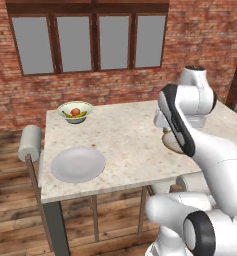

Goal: Take the fruits from the plate on the dining counter and place two fruits in each bowl.

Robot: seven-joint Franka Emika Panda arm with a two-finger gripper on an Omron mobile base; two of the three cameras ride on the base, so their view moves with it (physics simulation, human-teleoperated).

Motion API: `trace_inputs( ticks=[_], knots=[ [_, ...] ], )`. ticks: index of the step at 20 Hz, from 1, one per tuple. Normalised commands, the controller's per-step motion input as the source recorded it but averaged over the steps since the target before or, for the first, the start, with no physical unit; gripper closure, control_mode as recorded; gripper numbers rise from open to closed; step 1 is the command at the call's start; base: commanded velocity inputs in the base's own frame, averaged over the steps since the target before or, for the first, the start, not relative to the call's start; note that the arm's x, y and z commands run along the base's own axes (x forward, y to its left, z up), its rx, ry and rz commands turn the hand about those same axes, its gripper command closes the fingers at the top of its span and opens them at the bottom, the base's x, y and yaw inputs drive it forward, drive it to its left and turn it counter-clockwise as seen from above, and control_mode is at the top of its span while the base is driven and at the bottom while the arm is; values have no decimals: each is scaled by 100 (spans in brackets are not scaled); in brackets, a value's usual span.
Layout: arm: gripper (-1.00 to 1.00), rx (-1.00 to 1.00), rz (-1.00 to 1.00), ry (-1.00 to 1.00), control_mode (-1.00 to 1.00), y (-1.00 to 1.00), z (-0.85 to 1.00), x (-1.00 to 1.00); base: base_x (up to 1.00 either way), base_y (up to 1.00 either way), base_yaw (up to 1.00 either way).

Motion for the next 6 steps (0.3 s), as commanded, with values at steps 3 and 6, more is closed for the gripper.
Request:
trace_inputs(
  ticks=[3,6],
  knots=[
    [-100,0,-1,11,-100,51,90,-100,0,0,0],
    [-100,0,0,6,-100,18,62,-100,0,0,0]
  ],
)
